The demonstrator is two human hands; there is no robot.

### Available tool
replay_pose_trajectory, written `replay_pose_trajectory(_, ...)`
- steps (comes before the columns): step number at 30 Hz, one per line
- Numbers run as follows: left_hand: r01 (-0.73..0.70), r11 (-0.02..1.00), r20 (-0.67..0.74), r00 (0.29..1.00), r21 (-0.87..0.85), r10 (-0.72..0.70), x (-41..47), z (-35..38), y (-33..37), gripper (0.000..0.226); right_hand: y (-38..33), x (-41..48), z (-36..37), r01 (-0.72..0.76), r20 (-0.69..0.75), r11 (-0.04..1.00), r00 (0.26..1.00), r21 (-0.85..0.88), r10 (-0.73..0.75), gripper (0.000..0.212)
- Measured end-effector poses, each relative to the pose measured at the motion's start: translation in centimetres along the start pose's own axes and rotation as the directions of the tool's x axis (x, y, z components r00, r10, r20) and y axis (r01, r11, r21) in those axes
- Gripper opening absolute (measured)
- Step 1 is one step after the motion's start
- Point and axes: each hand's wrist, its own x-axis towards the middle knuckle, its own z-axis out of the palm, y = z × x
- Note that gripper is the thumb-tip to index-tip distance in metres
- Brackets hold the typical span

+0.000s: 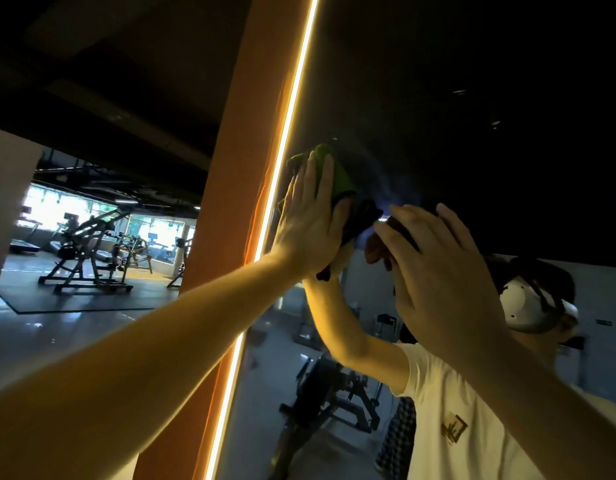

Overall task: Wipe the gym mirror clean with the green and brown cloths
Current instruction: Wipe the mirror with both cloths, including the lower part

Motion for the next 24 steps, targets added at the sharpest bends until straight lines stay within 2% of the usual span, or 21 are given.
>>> replay_pose_trajectory(2, -0.096, 0.995, -0.046, 0.994, -0.032, 0.095, -3.6, 0.6, 0.8, 0.071, 0.0, 0.0, 0.0, 0.0, -0.012, 1.0, 1.0, -0.006, 0.0, 0.054)
replay_pose_trajectory(4, -0.252, 0.968, 0.002, 0.968, -0.012, 0.252, -9.1, 1.0, 0.5, 0.067, 0.0, 0.1, 0.0, -0.008, -0.015, 1.0, 1.0, -0.011, 0.008, 0.056)
replay_pose_trajectory(6, -0.311, 0.95, 0.049, 0.95, 0.038, 0.309, -11.4, 0.5, -0.9, 0.067, 0.0, 0.1, 0.0, -0.005, -0.006, 1.0, 1.0, -0.017, 0.005, 0.057)
replay_pose_trajectory(9, -0.185, 0.978, 0.007, 0.983, 0.094, 0.185, -6.5, -0.7, -1.0, 0.067, -0.1, 0.1, -0.2, -0.011, -0.01, 1.0, 1.0, 0.004, 0.011, 0.056)
replay_pose_trajectory(12, -0.013, 0.999, -0.029, 0.999, 0.05, 0.014, 0.3, -1.8, 0.9, 0.07, -0.1, -0.2, -0.1, -0.018, -0.022, 1.0, 1.0, 0.019, 0.019, 0.053)
replay_pose_trajectory(14, -0.028, 1.0, -0.037, 0.999, 0.005, 0.029, -0.1, -0.8, 1.7, 0.069, 0.0, -0.1, 0.0, -0.027, -0.021, 0.999, 0.999, 0.034, 0.028, 0.053)
replay_pose_trajectory(18, -0.183, 0.982, -0.018, 0.983, -0.05, 0.183, -11.1, 0.9, -0.3, 0.063, 0.0, -0.2, -0.1, -0.033, -0.011, 0.999, 0.999, 0.008, 0.033, 0.055)
replay_pose_trajectory(21, -0.101, 0.995, -0.026, 0.994, 0.007, 0.102, -13.2, 0.2, -3.6, 0.061, -0.1, -0.1, 0.0, -0.032, -0.004, 0.999, 0.999, 0.008, 0.033, 0.056)
replay_pose_trajectory(24, 0.019, 0.999, -0.028, 0.999, 0.033, -0.018, -6.9, -0.8, -2.2, 0.073, -0.4, 0.0, 0.1, -0.049, 0.0, 0.999, 0.999, 0.015, 0.049, 0.059)
